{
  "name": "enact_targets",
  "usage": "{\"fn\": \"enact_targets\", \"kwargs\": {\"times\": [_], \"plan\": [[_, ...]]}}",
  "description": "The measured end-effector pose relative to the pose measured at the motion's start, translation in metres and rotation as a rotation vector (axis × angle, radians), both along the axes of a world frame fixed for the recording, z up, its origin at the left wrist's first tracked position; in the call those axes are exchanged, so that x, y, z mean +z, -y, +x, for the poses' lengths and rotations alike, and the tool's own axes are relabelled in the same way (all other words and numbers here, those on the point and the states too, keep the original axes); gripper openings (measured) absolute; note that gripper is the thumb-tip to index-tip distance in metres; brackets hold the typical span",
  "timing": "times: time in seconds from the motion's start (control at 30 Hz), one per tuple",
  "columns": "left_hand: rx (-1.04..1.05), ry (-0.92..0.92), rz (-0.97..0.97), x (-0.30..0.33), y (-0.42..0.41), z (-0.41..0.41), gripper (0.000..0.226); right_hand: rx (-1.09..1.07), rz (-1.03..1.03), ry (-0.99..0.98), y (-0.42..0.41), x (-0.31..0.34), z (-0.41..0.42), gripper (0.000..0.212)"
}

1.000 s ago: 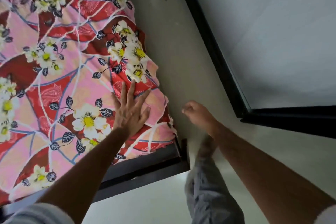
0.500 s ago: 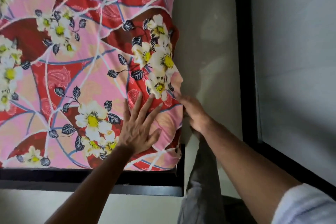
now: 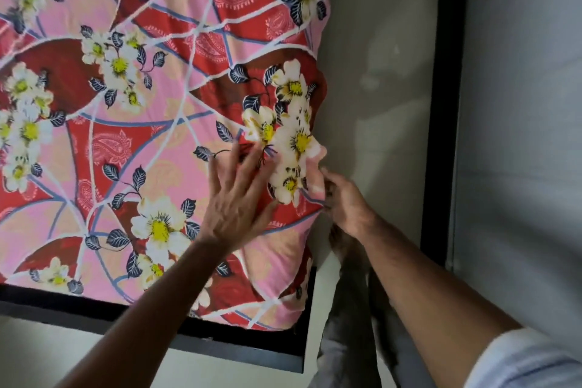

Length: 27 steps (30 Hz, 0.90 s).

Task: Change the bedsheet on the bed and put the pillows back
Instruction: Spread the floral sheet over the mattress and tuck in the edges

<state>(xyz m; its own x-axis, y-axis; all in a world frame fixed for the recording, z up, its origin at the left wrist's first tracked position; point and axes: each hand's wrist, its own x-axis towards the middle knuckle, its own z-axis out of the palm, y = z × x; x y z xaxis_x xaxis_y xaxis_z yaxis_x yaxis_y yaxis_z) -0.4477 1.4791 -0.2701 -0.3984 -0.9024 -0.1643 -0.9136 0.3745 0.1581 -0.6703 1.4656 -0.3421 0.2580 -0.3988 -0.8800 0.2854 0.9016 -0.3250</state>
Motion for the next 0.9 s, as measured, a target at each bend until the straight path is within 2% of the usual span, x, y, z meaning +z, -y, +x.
{"fn": "enact_targets", "kwargs": {"times": [0.07, 0.27, 0.37, 0.4, 0.47, 0.63, 0.7, 0.77, 0.83, 0.9], "plan": [[0.065, 0.008, 0.023, 0.001, 0.041, -0.008, 0.069, -0.068, -0.048, 0.064, 0.037, 0.005, -0.008, 0.039], [-0.051, 0.160, 0.090, -0.005, 0.116, -0.034, 0.073, -0.021, -0.276, 0.116, 0.145, 0.023, -0.003, 0.045], [-0.052, 0.168, 0.103, -0.001, 0.119, -0.035, 0.074, 0.042, -0.197, 0.123, 0.151, 0.018, -0.009, 0.057], [-0.067, 0.166, 0.097, -0.001, 0.119, -0.037, 0.073, 0.031, -0.205, 0.116, 0.149, 0.013, -0.016, 0.056], [-0.102, 0.161, 0.076, -0.001, 0.120, -0.038, 0.069, -0.045, -0.303, 0.090, 0.148, 0.003, -0.028, 0.038], [-0.377, 0.255, 0.032, -0.003, 0.129, -0.052, 0.058, -0.102, -0.467, -0.182, 0.167, -0.022, -0.033, 0.014], [-0.484, 0.342, 0.063, -0.005, 0.135, -0.060, 0.057, -0.076, -0.456, -0.355, 0.174, -0.033, -0.024, 0.022], [-0.566, 0.443, 0.080, -0.004, 0.144, -0.068, 0.058, -0.034, -0.401, -0.425, 0.170, -0.043, -0.015, 0.028], [-0.611, 0.513, 0.086, 0.001, 0.149, -0.074, 0.060, -0.143, -0.319, -0.441, 0.152, -0.043, -0.013, 0.027], [-0.624, 0.559, 0.082, 0.005, 0.150, -0.078, 0.061, -0.231, -0.313, -0.610, 0.120, -0.024, -0.021, 0.032]]}}
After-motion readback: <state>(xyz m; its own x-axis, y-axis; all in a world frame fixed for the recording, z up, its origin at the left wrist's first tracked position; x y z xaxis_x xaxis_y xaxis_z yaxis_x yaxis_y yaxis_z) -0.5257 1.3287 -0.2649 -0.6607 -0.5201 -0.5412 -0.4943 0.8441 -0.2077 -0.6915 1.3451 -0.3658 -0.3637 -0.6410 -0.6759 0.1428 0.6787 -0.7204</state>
